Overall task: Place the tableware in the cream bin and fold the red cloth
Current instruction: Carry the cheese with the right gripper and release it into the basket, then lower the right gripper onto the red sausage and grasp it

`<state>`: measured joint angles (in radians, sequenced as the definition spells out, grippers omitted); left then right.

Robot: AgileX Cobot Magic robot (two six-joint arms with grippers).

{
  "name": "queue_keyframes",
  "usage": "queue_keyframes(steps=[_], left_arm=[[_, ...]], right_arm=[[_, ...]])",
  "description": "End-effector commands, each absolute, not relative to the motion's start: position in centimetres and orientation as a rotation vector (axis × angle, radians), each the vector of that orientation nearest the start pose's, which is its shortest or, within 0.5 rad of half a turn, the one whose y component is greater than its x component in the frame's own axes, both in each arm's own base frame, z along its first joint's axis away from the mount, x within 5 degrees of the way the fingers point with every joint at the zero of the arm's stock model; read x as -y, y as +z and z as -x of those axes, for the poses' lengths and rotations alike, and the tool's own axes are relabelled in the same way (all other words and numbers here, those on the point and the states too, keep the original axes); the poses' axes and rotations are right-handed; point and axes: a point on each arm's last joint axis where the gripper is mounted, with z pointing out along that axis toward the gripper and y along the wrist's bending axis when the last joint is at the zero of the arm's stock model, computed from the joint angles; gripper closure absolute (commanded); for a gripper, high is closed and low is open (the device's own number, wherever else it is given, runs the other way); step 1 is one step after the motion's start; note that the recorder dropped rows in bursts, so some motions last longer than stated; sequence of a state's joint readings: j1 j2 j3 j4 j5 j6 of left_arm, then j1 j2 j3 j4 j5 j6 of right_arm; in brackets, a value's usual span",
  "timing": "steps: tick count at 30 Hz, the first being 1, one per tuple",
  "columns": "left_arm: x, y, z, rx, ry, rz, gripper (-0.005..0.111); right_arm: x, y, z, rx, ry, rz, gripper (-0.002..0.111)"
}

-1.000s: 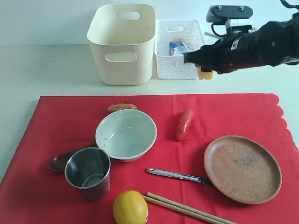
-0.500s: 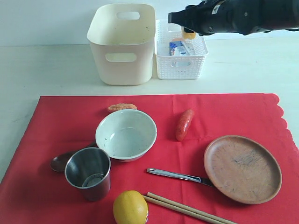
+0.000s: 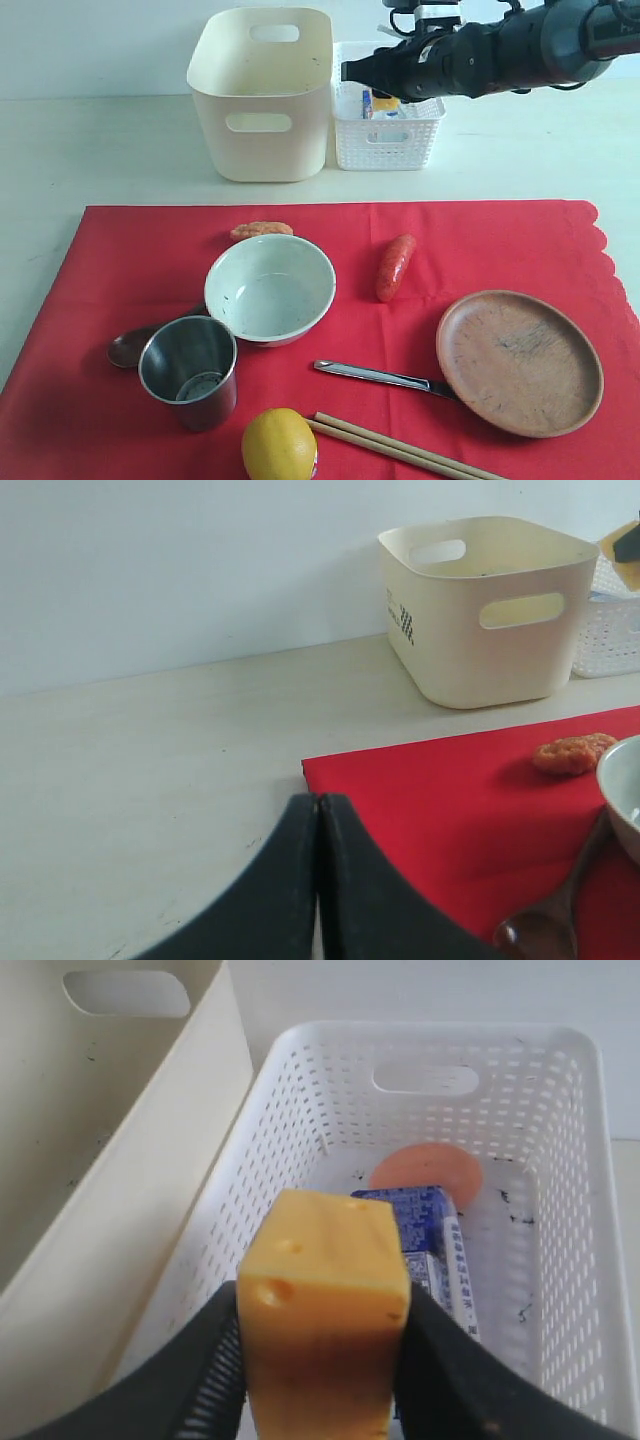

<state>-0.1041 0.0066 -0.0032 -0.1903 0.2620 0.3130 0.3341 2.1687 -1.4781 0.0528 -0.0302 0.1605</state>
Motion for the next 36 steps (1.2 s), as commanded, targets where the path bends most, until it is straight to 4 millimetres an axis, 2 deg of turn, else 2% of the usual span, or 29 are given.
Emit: queue_keyframes(steps=[1, 5, 6, 13, 19, 21, 23, 25, 26, 28, 29, 31, 36], left_arm=[[1.0, 19.0, -5.4, -1.723, -0.021, -0.236, 0.105], [1.0, 19.0, -5.4, -1.723, -0.021, -0.236, 0.105], [1.0, 19.0, -5.4, -1.723, -0.021, -0.236, 0.105], [1.0, 19.0, -5.4, -1.723, -0.021, -0.236, 0.105], [1.0, 19.0, -5.4, -1.723, -0.021, -0.236, 0.105], [1.0, 19.0, -5.4, -1.723, -0.021, -0.236, 0.105], [1.0, 19.0, -5.4, -1.723, -0.021, -0.236, 0.105], [1.0, 19.0, -5.4, -1.723, -0.021, -0.236, 0.105], [1.0, 19.0, -5.4, -1.723, -0.021, -0.236, 0.105], [1.0, 19.0, -5.4, -1.723, -0.021, -0.236, 0.105], [1.0, 19.0, -5.4, -1.723, -0.021, -0.236, 0.105], [1.0, 19.0, -5.4, -1.723, -0.021, -0.236, 0.105], [1.0, 19.0, -5.4, -1.723, -0.021, -0.236, 0.105]], right_arm=[[-15.9, 16.9, -46.3, -2.113, 0.320, 0.129, 0.058], [-15.9, 16.9, -46.3, -2.116, 0.322, 0.124, 0.037], [-15.9, 16.9, -46.3, -2.116, 0.322, 0.124, 0.035], [-15.7, 18.8, -45.6, -2.148, 0.320, 0.129, 0.034], [-15.3, 21.9, -44.1, -2.210, 0.306, 0.148, 0.039], [-15.1, 23.1, -43.4, -2.241, 0.302, 0.152, 0.045], [-14.7, 24.3, -42.3, -2.311, 0.288, 0.162, 0.059], [-14.4, 25.0, -41.2, -2.392, 0.272, 0.171, 0.076], [-14.2, 25.0, -40.6, -2.456, 0.258, 0.180, 0.089], [-14.3, 24.6, -39.5, -2.549, 0.245, 0.198, 0.105], [-14.5, 24.3, -39.1, -2.570, 0.242, 0.210, 0.108], [-15.9, 22.4, -37.2, -2.637, 0.237, 0.279, 0.108], [-18.1, 19.7, -34.6, -2.694, 0.240, 0.376, 0.108]])
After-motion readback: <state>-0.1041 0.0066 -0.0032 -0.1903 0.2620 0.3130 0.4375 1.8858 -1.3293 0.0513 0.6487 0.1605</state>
